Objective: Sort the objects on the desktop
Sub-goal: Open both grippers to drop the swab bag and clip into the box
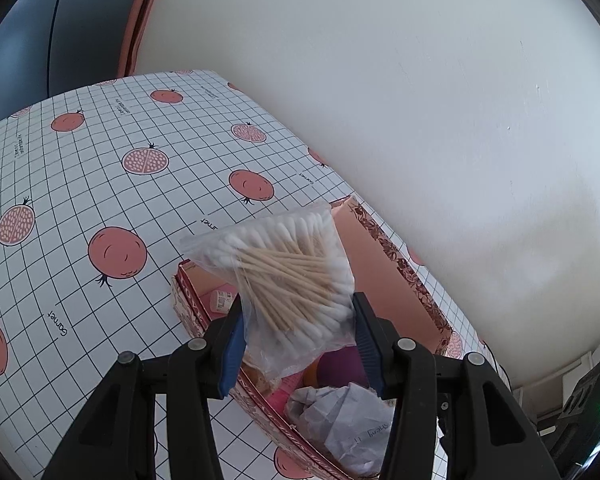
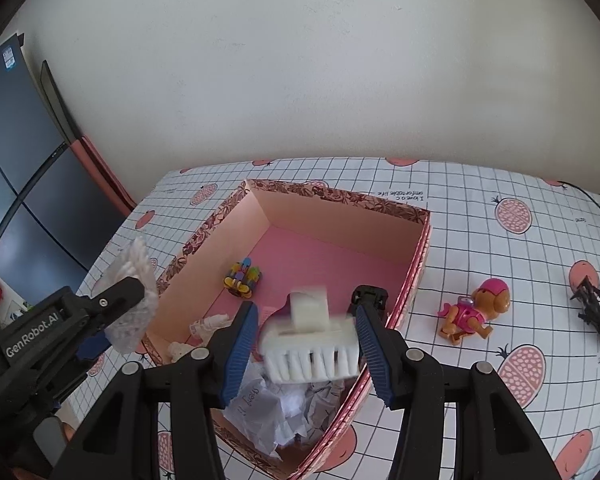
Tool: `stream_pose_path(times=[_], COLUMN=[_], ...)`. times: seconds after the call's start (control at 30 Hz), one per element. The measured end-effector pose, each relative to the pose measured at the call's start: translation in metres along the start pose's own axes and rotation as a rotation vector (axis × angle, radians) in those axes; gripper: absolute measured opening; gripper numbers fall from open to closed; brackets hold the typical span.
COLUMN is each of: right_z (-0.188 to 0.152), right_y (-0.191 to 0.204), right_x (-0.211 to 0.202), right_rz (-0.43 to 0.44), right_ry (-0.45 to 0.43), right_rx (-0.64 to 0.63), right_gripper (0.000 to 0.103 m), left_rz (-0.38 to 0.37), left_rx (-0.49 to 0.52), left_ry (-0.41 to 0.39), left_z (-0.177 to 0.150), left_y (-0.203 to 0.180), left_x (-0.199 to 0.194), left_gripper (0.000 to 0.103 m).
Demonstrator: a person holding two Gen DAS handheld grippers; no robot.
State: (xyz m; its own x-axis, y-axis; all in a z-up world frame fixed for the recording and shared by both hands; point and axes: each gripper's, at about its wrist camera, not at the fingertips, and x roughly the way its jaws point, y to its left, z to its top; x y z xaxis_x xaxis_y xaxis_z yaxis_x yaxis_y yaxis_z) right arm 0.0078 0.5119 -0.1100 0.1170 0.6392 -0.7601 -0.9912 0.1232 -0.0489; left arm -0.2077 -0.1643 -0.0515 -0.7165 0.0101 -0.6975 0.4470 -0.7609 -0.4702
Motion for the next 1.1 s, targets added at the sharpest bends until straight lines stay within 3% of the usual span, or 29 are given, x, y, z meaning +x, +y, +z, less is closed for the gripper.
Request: stream_pose_path(times=[0.23, 0.37, 0.87, 0.9, 0.97, 1.1], right_z=[-0.001, -0.003, -0.005, -0.004, -0.004, -0.004], right_y=[0.005, 0.001, -0.006, -0.006, -0.007, -0.01], right_x=[0.003, 0.005, 0.005, 0.005, 0.005, 0.006], right_rz=[-0.035, -0.038, -0.054, -0.056, -0.078, -0.103], right_ry=[0.005, 0.013, 0.021, 0.022, 0.02, 0.02], right_rx=[-0.042, -0.031, -0.006, -0.005, -0.004, 0.0], right_gripper=[0.054, 0.055, 0.055, 0.057, 0.067, 0.071], left_rz=[0.013, 0.028, 0.057, 0.058, 0.058, 0.064], left_rx=[0.028, 0.036, 0.04, 0.041, 0.041, 0.035], left_ry=[0.038, 0.047, 0.058, 0.058, 0.057, 0.046], left_z=[-0.003, -0.004, -0.006, -0.006, -0.006, -0.006], left_y=[-0.006, -0.009, -0.011, -0.012, -0.012, -0.012], left_x=[0.008, 0.01, 0.014, 0.014, 0.014, 0.013], left_gripper=[0.053, 0.06, 0.06, 0.061, 0.076, 0.08])
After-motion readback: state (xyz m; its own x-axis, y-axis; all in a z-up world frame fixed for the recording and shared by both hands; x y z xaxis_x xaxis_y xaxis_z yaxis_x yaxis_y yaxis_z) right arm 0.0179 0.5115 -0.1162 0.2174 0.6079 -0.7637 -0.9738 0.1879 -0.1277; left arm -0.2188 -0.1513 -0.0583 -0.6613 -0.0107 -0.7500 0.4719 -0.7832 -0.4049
